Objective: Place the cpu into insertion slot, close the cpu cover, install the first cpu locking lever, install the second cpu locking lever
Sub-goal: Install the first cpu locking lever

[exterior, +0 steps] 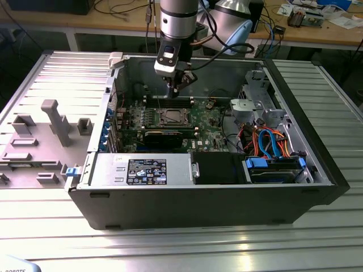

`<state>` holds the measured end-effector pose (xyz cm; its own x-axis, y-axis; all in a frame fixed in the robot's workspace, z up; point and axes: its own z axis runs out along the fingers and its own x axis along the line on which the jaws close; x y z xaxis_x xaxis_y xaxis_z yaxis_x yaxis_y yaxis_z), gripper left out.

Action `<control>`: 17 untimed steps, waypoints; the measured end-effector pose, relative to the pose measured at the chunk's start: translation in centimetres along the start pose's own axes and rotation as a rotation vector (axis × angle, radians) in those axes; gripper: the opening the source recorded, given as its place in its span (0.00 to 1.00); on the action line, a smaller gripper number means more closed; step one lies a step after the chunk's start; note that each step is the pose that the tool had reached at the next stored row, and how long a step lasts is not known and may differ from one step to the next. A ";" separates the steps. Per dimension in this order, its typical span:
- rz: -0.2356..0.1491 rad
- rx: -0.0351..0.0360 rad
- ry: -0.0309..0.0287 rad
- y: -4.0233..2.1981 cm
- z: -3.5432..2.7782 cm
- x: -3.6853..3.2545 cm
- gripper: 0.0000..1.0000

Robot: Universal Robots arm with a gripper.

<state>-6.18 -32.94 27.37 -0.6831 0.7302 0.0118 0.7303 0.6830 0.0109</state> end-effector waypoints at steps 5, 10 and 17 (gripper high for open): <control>-0.049 0.0006 0.0005 0.01 0.00 0.02 0.11; -0.091 0.0011 0.0010 0.03 0.00 0.03 0.11; -0.147 0.0016 0.0016 0.05 0.00 0.05 0.11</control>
<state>-6.18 -32.87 27.36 -0.7829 0.6220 0.0118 0.6221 0.7829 0.0110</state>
